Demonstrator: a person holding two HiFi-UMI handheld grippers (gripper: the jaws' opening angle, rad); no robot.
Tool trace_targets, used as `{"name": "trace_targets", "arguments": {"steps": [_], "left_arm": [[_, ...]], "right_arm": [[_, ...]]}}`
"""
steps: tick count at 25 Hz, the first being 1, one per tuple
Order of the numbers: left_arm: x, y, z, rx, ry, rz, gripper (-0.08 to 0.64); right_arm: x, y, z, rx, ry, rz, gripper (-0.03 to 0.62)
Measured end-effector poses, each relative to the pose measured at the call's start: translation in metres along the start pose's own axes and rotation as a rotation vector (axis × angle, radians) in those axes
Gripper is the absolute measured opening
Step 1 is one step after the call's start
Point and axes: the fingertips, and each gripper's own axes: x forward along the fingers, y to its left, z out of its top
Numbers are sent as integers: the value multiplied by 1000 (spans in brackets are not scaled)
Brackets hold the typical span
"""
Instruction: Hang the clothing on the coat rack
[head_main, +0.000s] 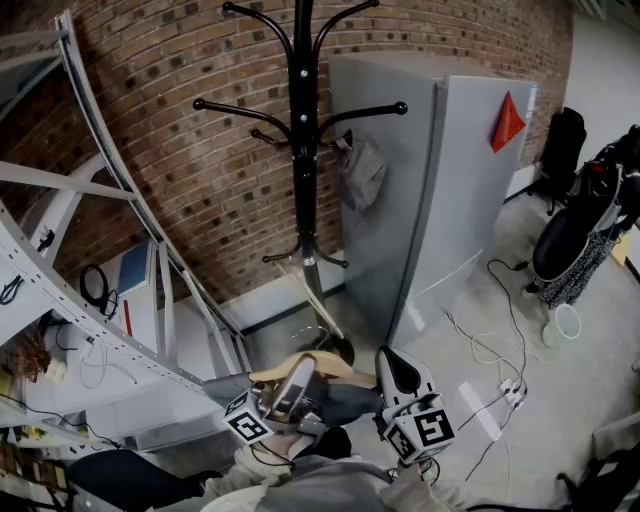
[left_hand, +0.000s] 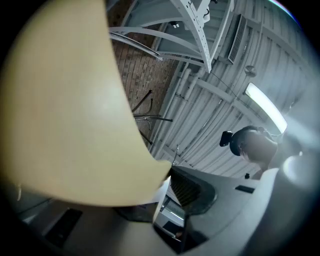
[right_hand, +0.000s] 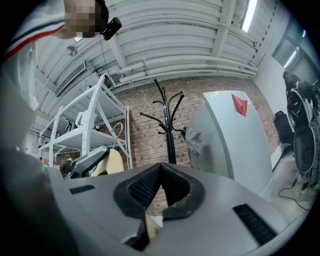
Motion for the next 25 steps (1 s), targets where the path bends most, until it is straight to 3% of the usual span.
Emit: {"name": "trace_targets", "arguments": {"steps": [9,25], "left_arm": [[15,40,14,-1,-17,5,108],[78,124,62,-44,2,-70,108]], "right_arm": [[36,-26,-7,-6,14,-13,23],[144,-73,6,-47,-3,-80,23]]}}
